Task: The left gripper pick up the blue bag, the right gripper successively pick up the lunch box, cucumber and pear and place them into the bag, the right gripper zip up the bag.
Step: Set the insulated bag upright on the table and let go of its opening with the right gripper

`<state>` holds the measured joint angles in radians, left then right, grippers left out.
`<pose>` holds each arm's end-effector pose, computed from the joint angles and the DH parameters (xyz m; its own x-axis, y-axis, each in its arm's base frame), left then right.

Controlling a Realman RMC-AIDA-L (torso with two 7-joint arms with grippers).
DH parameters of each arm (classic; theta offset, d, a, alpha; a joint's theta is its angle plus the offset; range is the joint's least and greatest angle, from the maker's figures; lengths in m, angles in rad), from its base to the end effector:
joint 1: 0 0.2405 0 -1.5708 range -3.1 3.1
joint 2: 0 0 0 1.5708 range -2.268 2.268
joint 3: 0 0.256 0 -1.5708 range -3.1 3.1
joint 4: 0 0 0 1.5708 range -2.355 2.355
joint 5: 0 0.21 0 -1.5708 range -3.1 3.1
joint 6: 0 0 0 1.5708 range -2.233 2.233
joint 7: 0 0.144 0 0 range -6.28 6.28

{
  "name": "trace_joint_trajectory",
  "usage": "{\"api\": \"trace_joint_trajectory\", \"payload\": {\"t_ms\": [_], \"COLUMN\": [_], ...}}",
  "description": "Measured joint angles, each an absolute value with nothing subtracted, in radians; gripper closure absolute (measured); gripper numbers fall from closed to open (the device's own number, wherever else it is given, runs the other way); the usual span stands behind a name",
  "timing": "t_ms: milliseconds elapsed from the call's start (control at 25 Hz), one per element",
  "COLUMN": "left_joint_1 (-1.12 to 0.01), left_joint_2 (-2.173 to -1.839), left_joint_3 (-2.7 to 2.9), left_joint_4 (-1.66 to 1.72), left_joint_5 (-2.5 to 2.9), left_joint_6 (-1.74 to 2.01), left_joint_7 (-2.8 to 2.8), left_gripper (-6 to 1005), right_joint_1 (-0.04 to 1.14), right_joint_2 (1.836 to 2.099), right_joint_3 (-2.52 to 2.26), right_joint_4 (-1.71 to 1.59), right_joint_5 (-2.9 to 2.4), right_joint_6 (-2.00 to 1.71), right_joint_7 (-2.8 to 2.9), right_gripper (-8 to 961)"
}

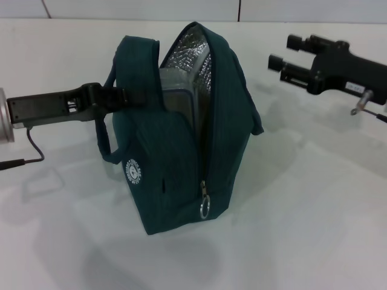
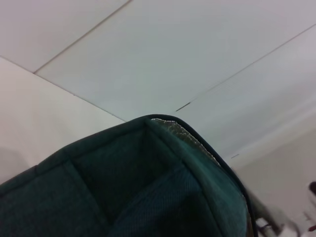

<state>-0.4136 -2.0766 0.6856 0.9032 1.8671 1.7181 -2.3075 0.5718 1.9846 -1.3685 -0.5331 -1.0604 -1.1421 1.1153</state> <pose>-0.2551 0.3119 0.0515 0.1980 0.8274 0.5255 0.8561 -0.4070 0.3184 0.2119 0.3876 -0.0099 0.7375 -0.0976 -0.6682 -0.4286 -0.8323 -0.3515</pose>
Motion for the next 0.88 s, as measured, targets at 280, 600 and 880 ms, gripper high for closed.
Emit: {"api": "trace_joint_trajectory", "payload": {"t_ms": [280,600,880], "left_joint_1": [-0.423,-0.427,-0.432], "left_joint_2": [-2.078,-2.078,-2.079], "left_joint_3": [0.686,0.686,0.686], "left_joint_4": [0.903,0.904,0.903], "left_joint_5": [1.866,1.865,1.864], "left_joint_6": [1.718,1.718,1.707], "left_joint_7": [-2.310,-2.310,-2.310], "left_gripper": [965,964,964], "right_joint_1": [0.609,0.679,0.726], "right_joint_2": [2.014,2.022,2.026], "right_joint_3": [-1.381,-1.409,-1.416], "right_joint_4": [-0.525,-0.469,-0.449], "right_joint_5": [-1.137,-1.144,-1.144], "right_joint_6": [-0.999,-0.999,-0.957], "right_joint_7": [1.111,1.109,1.107], "right_gripper": [281,140,140]}}
